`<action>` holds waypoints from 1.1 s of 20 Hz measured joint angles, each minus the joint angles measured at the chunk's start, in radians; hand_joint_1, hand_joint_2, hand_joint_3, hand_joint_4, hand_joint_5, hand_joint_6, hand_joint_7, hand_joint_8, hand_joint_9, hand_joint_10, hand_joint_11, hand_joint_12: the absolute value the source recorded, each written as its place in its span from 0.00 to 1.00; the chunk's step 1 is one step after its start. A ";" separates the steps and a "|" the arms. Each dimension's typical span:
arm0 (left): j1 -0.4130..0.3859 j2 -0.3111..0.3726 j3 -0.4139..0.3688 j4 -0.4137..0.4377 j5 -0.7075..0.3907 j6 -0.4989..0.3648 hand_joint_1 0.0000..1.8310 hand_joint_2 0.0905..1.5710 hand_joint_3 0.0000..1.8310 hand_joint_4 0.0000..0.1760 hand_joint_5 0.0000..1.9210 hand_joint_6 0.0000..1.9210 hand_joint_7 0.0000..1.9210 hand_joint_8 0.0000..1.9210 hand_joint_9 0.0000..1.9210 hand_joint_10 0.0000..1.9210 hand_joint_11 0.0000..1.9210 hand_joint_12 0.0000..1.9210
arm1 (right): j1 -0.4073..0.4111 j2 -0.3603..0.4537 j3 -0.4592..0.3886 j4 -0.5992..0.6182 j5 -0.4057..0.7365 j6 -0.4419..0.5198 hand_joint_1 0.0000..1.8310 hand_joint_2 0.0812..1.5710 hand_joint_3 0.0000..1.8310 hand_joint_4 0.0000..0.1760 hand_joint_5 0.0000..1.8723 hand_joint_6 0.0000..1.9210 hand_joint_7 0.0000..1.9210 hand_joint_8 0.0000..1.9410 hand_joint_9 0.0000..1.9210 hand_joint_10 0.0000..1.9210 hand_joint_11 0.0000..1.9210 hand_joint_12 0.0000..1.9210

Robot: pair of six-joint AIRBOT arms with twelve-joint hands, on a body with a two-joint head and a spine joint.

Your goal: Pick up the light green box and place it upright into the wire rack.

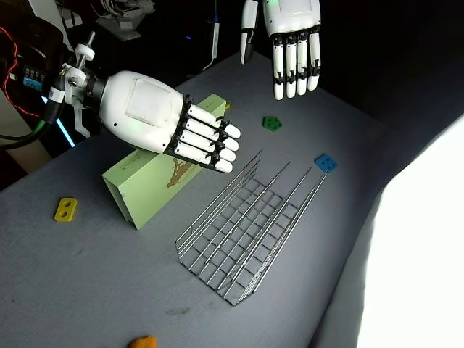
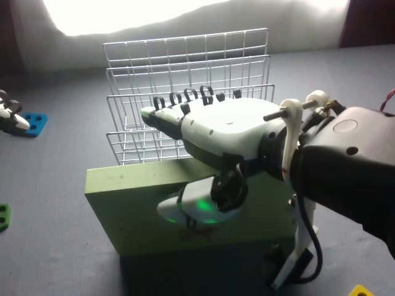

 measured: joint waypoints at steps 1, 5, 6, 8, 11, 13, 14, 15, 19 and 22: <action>0.000 0.000 0.000 0.000 0.000 0.000 0.08 0.81 0.00 0.00 0.16 0.00 0.18 0.00 0.15 0.00 0.00 0.33 | -0.003 0.000 0.001 0.008 0.001 -0.003 0.38 0.67 0.00 0.00 0.00 0.00 0.00 0.00 0.00 0.00 0.00 0.00; 0.000 0.000 0.000 0.000 0.000 0.000 0.12 0.81 0.00 0.00 0.16 0.00 0.19 0.00 0.15 0.00 0.00 0.37 | -0.008 0.000 0.002 0.004 0.001 -0.007 0.60 0.68 0.00 0.00 0.10 0.00 0.10 0.00 0.09 0.01 0.00 0.13; 0.000 0.000 0.000 0.000 0.000 0.000 0.11 0.81 0.00 0.00 0.16 0.00 0.19 0.00 0.15 0.00 0.00 0.36 | -0.008 0.000 0.002 0.005 0.001 -0.007 0.58 0.71 0.01 0.00 0.15 0.01 0.15 0.01 0.14 0.02 0.00 0.29; 0.000 0.000 0.000 0.000 0.000 0.000 0.10 0.81 0.00 0.00 0.16 0.00 0.19 0.00 0.15 0.00 0.00 0.36 | -0.008 0.000 0.002 0.005 0.001 -0.007 0.57 0.71 0.01 0.00 0.16 0.01 0.16 0.01 0.16 0.02 0.00 0.37; 0.000 0.000 0.000 0.000 0.000 0.000 0.10 0.81 0.00 0.00 0.16 0.00 0.19 0.00 0.15 0.00 0.00 0.36 | -0.008 0.000 0.002 0.005 0.001 -0.007 0.57 0.71 0.01 0.00 0.16 0.01 0.16 0.01 0.16 0.02 0.00 0.37; 0.000 0.000 0.000 0.000 0.000 0.000 0.10 0.81 0.00 0.00 0.16 0.00 0.19 0.00 0.15 0.00 0.00 0.36 | -0.008 0.000 0.002 0.005 0.001 -0.007 0.57 0.71 0.01 0.00 0.16 0.01 0.17 0.01 0.16 0.02 0.00 0.37; 0.000 0.000 0.000 0.000 0.000 0.000 0.10 0.81 0.00 0.00 0.16 0.00 0.19 0.00 0.15 0.00 0.00 0.36 | -0.008 0.000 0.002 0.005 0.001 -0.006 0.57 0.71 0.01 0.00 0.16 0.01 0.17 0.01 0.16 0.02 0.00 0.37; 0.000 0.000 0.000 0.000 0.000 0.000 0.10 0.81 0.00 0.00 0.16 0.00 0.19 0.00 0.15 0.00 0.00 0.36 | -0.008 0.000 0.002 0.004 0.001 -0.007 0.57 0.71 0.01 0.00 0.16 0.01 0.17 0.01 0.16 0.02 0.00 0.37; 0.000 0.000 0.000 0.000 0.000 0.000 0.10 0.81 0.00 0.00 0.16 0.00 0.19 0.00 0.15 0.00 0.00 0.36 | -0.008 0.000 0.002 0.003 0.001 -0.007 0.57 0.71 0.01 0.00 0.16 0.01 0.17 0.01 0.16 0.02 0.00 0.37; 0.000 0.000 0.000 0.000 0.000 0.000 0.09 0.81 0.00 0.05 0.14 0.00 0.18 0.00 0.14 0.00 0.00 0.34 | -0.008 0.000 0.002 0.003 0.001 -0.006 0.63 0.68 0.00 0.00 0.28 0.04 0.32 0.04 0.30 0.08 0.00 0.71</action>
